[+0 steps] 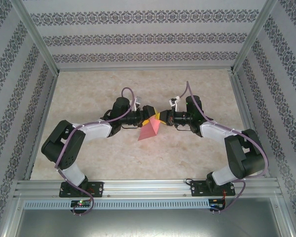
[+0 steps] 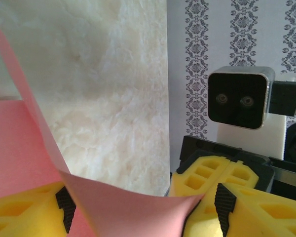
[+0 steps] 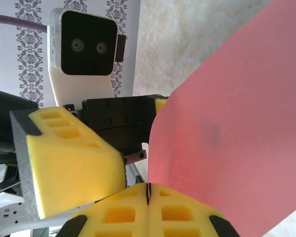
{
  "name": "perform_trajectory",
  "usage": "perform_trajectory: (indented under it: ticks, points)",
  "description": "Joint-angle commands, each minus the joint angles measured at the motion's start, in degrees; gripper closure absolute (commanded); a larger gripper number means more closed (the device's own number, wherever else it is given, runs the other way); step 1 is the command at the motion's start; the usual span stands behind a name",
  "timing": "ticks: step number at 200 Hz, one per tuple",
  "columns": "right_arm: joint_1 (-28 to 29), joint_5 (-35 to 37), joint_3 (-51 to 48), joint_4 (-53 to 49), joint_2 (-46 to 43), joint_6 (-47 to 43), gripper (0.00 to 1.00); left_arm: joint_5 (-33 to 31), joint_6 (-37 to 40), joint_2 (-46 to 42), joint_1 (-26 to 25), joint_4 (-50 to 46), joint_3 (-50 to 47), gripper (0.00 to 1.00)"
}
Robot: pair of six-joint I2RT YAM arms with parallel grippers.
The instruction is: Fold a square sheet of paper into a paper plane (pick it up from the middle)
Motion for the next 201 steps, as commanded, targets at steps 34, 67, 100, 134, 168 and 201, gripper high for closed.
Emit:
perform_trajectory:
  ticks: [34,67,100,134,168,201]
  points:
    - [-1.2,0.0,-1.3,2.0,1.4,0.0,1.00,2.7,-0.8,1.1,-0.8,2.1,2.2,0.24]
    - [-1.4,0.1,-1.1,1.4,3.1,-0.5,1.00,3.1,-0.4,1.1,-0.8,1.4,2.0,0.25]
    - [-1.4,-0.6,-1.6,3.1,4.5,0.0,1.00,3.7,0.1,1.3,-0.9,0.0,2.2,0.26]
    - [-1.4,-1.0,-1.4,3.3,5.1,0.0,1.00,3.8,1.4,1.5,-0.8,-3.8,2.9,0.32]
    - [-1.3,-1.4,-2.2,5.7,5.8,1.3,1.00,3.4,4.5,1.2,-0.8,-9.6,3.9,0.45]
    - [-1.0,-1.5,-1.9,5.5,6.0,1.3,1.00,2.9,7.1,0.8,-0.8,-14.7,4.8,0.57]
